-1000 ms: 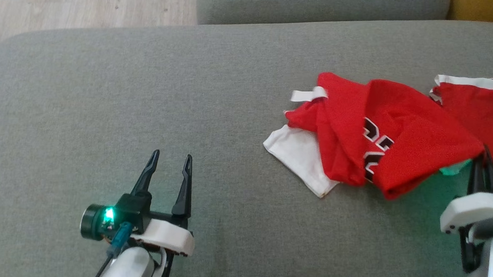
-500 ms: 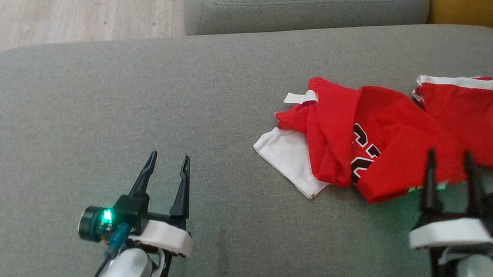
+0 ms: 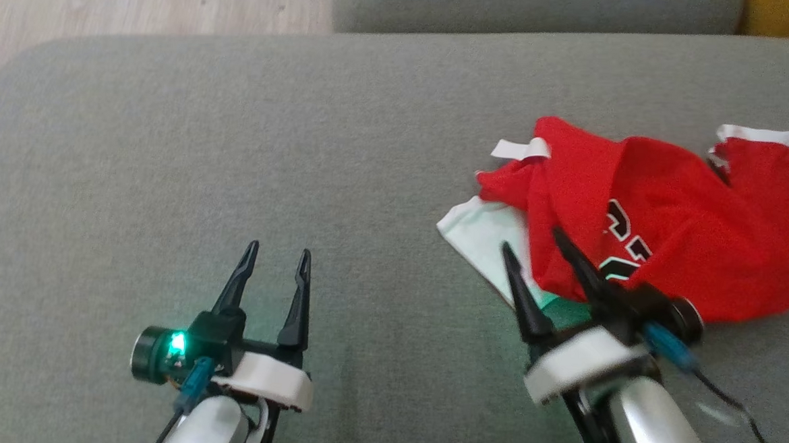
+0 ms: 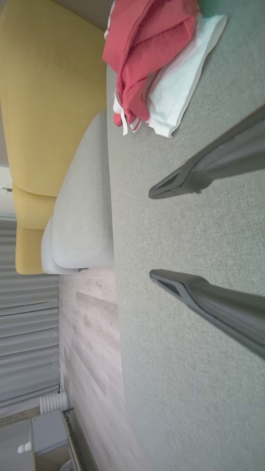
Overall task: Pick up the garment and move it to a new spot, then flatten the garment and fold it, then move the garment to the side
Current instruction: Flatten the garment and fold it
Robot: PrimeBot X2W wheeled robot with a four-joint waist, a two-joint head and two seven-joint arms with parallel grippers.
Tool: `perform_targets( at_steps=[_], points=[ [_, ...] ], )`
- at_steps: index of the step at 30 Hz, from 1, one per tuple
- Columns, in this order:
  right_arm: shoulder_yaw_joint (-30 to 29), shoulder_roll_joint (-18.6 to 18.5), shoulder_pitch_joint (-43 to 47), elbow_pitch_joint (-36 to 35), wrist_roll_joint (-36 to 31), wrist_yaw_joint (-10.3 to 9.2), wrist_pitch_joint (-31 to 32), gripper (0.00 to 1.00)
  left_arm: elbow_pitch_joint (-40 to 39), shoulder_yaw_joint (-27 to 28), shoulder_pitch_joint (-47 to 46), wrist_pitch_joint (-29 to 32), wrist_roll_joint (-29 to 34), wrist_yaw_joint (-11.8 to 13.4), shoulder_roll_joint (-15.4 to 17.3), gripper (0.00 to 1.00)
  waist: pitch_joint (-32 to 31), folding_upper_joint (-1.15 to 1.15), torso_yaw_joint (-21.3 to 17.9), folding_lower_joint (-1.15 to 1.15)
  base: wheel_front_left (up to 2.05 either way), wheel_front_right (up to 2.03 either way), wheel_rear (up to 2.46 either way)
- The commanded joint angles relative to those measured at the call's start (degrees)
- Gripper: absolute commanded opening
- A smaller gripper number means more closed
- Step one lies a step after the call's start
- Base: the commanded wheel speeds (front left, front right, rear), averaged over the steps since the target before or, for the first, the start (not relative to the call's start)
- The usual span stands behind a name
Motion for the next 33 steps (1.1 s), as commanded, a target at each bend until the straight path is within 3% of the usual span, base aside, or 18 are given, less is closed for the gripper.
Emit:
perform_targets(
  at_steps=[1, 11, 23, 24, 25, 33],
  points=[
    [2.6, -0.3, -4.9, 0.5, -1.2, -0.04, 2.3, 1.00, -1.7, 1.6, -3.0, -0.6, 0.6, -0.1, 0.5, 1.00, 1.5, 0.00, 1.4, 0.00, 0.00, 0.00, 0.00],
    [5.4, -0.3, -21.1, 22.5, -0.8, -0.04, 15.0, 1.00, 0.1, -0.5, -5.4, -0.6, 0.8, -0.9, -1.7, 1.00, 4.9, 0.00, 7.5, 0.00, 0.00, 0.00, 0.00],
    [9.1, -0.3, -26.7, 38.2, 2.9, -0.04, 22.2, 1.00, 0.5, -0.1, -5.9, -0.7, 0.9, -0.9, -2.6, 1.00, 5.9, 0.00, 9.5, 0.00, 0.00, 0.00, 0.00],
    [9.6, -0.3, -26.8, 38.7, 3.7, -0.04, 22.4, 0.70, 0.5, -0.1, -6.0, -0.7, 1.0, -0.9, -2.6, 1.00, 5.9, 0.00, 9.5, 0.00, 0.00, 0.00, 0.00],
    [10.0, -0.3, -26.9, 39.1, 4.3, -0.04, 22.3, 0.00, 0.5, -0.1, -6.1, -0.7, 1.0, -1.0, -2.7, 1.00, 5.9, 0.00, 9.5, 0.00, 0.00, 0.00, 0.00],
    [9.3, -0.3, -30.2, 39.0, 8.8, -0.04, 13.4, 0.00, 0.5, 0.4, -6.2, -0.7, 1.4, -1.2, -2.9, 1.00, 5.3, 0.00, 9.4, 0.00, 0.00, 0.00, 0.00]
  ],
)
